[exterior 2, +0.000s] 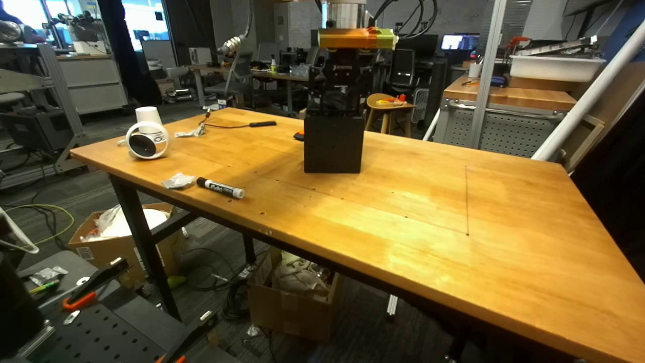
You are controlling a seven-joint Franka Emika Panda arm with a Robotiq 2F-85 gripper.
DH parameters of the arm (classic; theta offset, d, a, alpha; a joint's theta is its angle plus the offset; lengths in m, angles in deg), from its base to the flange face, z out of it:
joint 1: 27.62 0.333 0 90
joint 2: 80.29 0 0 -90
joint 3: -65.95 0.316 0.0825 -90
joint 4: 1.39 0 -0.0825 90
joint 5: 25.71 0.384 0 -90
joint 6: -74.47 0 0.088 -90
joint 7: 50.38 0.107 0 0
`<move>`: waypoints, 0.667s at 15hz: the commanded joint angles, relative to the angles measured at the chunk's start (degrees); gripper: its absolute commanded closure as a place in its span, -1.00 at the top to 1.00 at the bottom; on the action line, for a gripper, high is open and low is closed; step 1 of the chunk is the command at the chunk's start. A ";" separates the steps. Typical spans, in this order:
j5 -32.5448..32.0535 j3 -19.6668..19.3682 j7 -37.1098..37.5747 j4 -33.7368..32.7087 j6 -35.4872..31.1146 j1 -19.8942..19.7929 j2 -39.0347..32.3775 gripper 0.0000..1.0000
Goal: Put the towel inside the black box
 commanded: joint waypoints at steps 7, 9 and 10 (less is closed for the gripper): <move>-1.93 -0.25 1.13 -0.83 1.01 0.13 0.77 -0.60; -2.37 -0.34 1.30 -0.70 1.42 0.12 0.77 -0.91; -2.38 -0.38 1.47 -0.43 2.23 0.08 0.85 -1.00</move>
